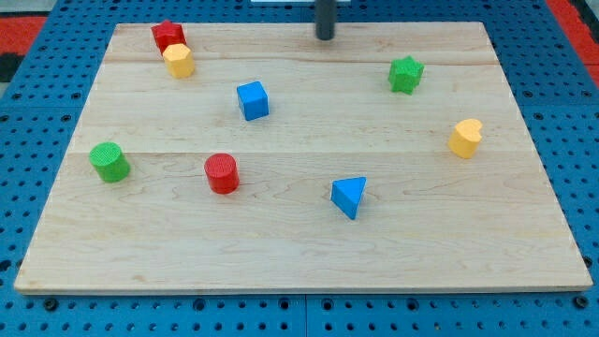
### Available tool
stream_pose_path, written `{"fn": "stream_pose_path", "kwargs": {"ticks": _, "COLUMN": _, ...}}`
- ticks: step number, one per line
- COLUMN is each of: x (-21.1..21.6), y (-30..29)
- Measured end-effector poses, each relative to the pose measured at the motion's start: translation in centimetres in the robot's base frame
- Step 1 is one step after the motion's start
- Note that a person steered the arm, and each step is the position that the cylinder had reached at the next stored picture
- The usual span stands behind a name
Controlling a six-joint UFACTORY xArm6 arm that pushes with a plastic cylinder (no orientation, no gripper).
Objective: Slide the green star towards the top center of the board
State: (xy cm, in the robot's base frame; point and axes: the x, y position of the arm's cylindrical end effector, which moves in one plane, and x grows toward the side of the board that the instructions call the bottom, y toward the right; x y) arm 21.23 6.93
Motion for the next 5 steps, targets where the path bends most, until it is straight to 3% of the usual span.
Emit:
{"fn": "stream_pose_path", "kwargs": {"ticks": 3, "x": 9.0, "y": 14.7}}
{"fn": "stream_pose_path", "kwargs": {"ticks": 4, "x": 10.6, "y": 10.1}}
{"fn": "stream_pose_path", "kwargs": {"ticks": 5, "x": 9.1, "y": 7.0}}
